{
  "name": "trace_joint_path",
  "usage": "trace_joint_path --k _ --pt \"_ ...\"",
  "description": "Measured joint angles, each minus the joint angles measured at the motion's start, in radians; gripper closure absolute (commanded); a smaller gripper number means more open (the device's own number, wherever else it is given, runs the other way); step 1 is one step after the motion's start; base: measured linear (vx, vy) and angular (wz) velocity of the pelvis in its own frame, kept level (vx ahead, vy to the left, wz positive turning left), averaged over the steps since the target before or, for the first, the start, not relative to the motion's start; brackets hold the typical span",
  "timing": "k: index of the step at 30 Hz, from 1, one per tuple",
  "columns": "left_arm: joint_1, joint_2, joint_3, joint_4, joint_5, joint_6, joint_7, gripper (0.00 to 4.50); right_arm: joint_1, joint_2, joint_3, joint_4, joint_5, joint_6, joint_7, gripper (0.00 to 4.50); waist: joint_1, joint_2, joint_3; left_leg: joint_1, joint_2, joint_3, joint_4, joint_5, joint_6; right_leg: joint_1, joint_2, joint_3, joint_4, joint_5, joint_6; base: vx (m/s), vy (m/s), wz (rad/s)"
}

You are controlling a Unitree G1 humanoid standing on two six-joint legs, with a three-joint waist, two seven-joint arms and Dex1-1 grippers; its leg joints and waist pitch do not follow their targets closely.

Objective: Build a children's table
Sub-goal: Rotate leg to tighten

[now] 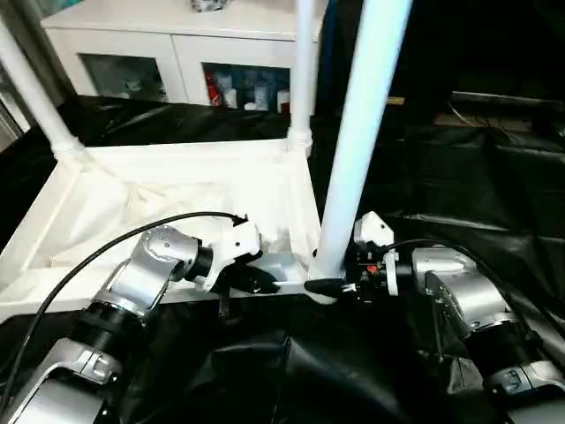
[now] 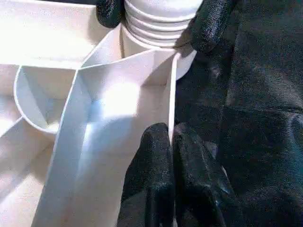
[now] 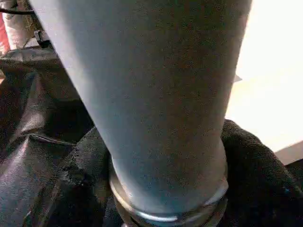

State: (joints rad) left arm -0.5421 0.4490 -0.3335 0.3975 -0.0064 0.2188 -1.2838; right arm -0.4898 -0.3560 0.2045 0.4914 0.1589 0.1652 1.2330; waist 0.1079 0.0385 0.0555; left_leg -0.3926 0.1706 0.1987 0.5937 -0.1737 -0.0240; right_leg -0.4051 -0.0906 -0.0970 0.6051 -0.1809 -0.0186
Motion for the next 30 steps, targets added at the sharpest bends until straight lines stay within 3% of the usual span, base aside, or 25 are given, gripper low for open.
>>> trace_joint_path --k 4,8,12,13,16,21,22,24,30 --pt "0.0 0.002 0.0 -0.003 0.0 0.001 0.0 4.5 -0.001 0.011 0.0 0.002 0.0 0.006 0.001 1.71 0.002 -0.009 0.002 0.003 0.0 0.002 0.0 0.0 0.0 0.0 0.0 0.002 0.003 0.0 0.0 0.0 0.0 0.0" --pt "0.004 -0.01 0.002 -0.002 0.002 0.003 0.026 4.5 0.005 0.026 -0.003 0.003 -0.002 0.017 -0.028 1.71 0.002 -0.011 0.002 0.004 0.0 0.002 0.0 0.0 -0.001 0.001 0.0 0.002 0.004 0.0 0.0 0.0 0.0 0.0" --pt "-0.007 -0.048 0.017 0.027 0.022 0.027 0.126 4.5 0.006 0.078 -0.046 0.049 -0.02 -0.009 -0.189 1.72 -0.006 -0.014 0.0 0.009 0.0 0.001 0.0 0.001 -0.003 0.003 0.0 0.002 0.006 -0.001 0.001 0.0 0.0 0.0" --pt "-0.026 -0.083 0.033 0.065 0.034 0.042 0.181 4.5 0.001 0.117 -0.078 0.08 -0.028 -0.019 -0.283 1.72 -0.009 -0.015 0.0 0.011 0.0 0.001 0.0 0.002 -0.004 0.004 0.0 0.002 0.005 -0.002 0.003 0.0 0.0 0.0" --pt "-0.09 -0.173 0.05 0.163 0.059 0.075 0.33 4.5 -0.025 0.216 -0.153 0.143 -0.051 -0.027 -0.569 1.73 -0.02 -0.012 0.0 0.011 0.0 0.001 0.0 0.002 -0.005 0.005 -0.001 0.002 0.004 -0.003 0.005 0.0 0.0 0.0" --pt "-0.11 -0.257 0.076 0.213 0.059 0.107 0.444 4.5 -0.04 0.274 -0.19 0.183 -0.063 -0.049 -0.763 1.73 -0.021 -0.005 -0.002 0.014 0.0 0.001 0.0 0.002 -0.005 0.009 -0.001 0.002 -0.001 -0.003 0.005 0.0 0.0 0.0" --pt "-0.11 -0.263 0.079 0.215 0.06 0.113 0.452 4.5 -0.04 0.281 -0.194 0.185 -0.069 -0.057 -0.777 1.73 -0.021 -0.002 -0.003 0.014 -0.001 0.001 -0.001 0.002 -0.004 0.01 -0.001 0.002 -0.003 -0.003 0.005 0.0 0.0 0.0" --pt "-0.11 -0.267 0.081 0.215 0.06 0.117 0.454 4.5 -0.04 0.284 -0.196 0.188 -0.074 -0.066 -0.781 1.17 -0.021 0.001 -0.004 0.014 -0.001 0.001 -0.001 0.002 -0.004 0.01 -0.001 0.001 -0.005 -0.003 0.005 0.0 0.0 0.0" --pt "-0.11 -0.271 0.082 0.214 0.06 0.117 0.456 4.5 -0.039 0.285 -0.196 0.188 -0.089 -0.069 -0.781 1.17 -0.02 0.001 -0.004 0.014 -0.001 0.001 -0.001 0.002 -0.004 0.012 -0.001 0.002 -0.006 -0.002 0.005 0.0 0.0 0.0"
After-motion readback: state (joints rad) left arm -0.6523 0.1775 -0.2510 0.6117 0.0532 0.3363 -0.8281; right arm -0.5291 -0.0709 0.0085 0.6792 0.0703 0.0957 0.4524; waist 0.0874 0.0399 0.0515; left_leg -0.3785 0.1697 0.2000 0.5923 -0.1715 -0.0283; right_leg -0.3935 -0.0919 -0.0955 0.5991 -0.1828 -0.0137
